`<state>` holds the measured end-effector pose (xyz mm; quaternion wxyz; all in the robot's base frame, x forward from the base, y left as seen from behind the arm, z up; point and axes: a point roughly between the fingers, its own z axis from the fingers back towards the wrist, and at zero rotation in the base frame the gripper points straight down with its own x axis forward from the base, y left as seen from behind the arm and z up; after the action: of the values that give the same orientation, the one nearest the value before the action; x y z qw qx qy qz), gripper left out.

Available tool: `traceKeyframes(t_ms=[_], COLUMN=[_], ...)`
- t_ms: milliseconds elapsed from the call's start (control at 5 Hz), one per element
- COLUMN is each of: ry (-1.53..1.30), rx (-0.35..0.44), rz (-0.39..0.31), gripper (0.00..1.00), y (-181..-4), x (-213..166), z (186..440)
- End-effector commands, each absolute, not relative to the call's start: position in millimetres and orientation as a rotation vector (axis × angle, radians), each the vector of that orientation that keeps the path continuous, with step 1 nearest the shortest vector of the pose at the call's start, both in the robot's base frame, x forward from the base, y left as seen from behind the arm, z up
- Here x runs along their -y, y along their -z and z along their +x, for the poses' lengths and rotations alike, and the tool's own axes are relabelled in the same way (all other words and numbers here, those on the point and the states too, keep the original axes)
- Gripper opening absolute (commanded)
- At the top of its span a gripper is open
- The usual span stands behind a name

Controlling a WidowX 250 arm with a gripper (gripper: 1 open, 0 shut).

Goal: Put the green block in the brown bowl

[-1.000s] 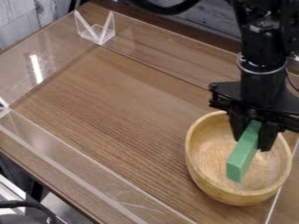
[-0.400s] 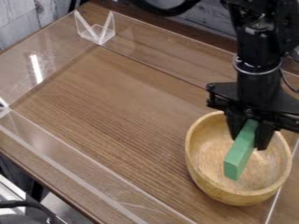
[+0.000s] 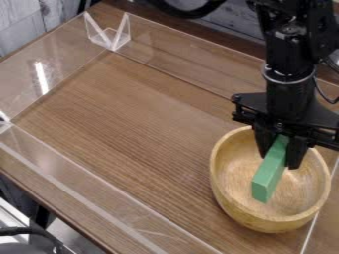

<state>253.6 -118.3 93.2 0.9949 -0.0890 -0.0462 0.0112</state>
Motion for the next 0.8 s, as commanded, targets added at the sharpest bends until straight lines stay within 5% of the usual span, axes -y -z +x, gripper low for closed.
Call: traceKeyframes(t_ms=[0,200,400,600], ry=[-0.029,-0.029,-0.029,-0.030], rx=[0.120,0.120,0.117,0.113], rz=[-0.190,-0.191,-0.194,-0.197], gripper=[1.00,0.00,1.00,1.00], y=[-100.2,-99.2,-100.6,-102.5], x=[115.9,115.4,113.9,112.1], z=[259.1,260.5,260.7,260.8])
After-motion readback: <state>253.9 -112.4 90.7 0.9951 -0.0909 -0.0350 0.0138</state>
